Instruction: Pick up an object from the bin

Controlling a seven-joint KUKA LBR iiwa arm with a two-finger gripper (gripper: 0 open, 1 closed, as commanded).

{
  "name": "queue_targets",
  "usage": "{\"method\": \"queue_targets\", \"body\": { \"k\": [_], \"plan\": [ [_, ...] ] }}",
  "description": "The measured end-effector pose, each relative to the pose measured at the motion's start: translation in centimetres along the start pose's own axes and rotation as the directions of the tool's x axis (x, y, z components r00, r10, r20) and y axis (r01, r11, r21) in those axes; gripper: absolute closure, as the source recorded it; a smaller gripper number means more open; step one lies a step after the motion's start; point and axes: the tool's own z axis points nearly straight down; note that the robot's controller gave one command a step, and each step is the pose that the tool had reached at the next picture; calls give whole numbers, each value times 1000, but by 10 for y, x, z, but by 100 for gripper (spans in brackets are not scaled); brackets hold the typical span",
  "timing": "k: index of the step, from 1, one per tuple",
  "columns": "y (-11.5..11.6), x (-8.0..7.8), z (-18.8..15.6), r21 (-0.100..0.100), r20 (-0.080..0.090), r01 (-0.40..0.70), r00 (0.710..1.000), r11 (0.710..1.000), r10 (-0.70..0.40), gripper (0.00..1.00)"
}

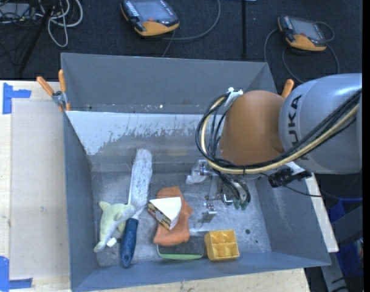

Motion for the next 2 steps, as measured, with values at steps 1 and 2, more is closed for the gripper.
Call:
{"method": "queue_targets", "body": {
  "k": [1, 2],
  "plan": [
    [0, -2, -4, 0, 8, -1, 1000, 1000, 1, 0],
    [58, -56, 65, -3, 36, -1, 999, 1000, 1, 100]
  ]
}}
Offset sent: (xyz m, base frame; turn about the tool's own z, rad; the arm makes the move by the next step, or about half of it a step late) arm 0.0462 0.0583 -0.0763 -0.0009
